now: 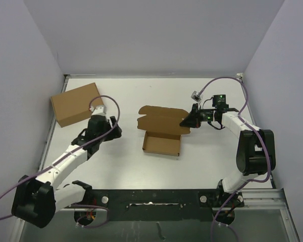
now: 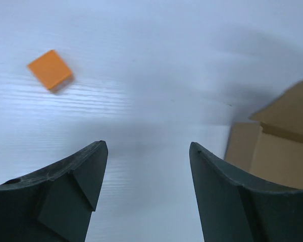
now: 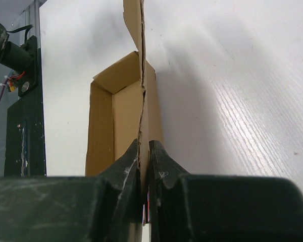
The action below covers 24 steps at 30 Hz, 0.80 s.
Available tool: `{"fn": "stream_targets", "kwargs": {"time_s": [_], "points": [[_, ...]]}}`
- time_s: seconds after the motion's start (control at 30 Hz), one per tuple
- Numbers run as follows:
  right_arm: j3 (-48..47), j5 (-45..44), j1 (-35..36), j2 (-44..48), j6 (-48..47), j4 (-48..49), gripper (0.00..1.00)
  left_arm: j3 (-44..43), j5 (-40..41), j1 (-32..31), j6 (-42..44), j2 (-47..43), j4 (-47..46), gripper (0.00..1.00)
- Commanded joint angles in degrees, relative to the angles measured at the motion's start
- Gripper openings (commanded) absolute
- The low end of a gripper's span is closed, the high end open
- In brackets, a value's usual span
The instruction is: Fold the paper box
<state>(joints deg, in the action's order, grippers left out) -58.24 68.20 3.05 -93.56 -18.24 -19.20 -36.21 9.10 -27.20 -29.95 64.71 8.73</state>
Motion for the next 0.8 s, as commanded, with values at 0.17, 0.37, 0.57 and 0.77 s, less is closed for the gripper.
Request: {"fn": "stream_targets", "kwargs": {"time_s": [0.17,0.37,0.57,0.77], "points": [[-1.5,2.2,0.3,-0.5,-0.9,0.7,0.00,2.6,-7.0,17.2,-4.6,-3.6,2.1,0.70],[-1.7,1.9,0.3,-1.1,-0.8,0.7,0.03,-0.4,1.9,17.6,-8.6,2.0,3.5,0.75],[-2.2,0.5,0.0,-1.9,-0.9,-0.2,0.23,-6.1,5.2,18.0,-12.2,11.9,3.9,0.76],[-2.8,-1.8,-0.6,-2.2,-1.0,-1.2,0.44,-8.5,5.8,18.4,-12.8,16.0,3.8,0.77]]}}
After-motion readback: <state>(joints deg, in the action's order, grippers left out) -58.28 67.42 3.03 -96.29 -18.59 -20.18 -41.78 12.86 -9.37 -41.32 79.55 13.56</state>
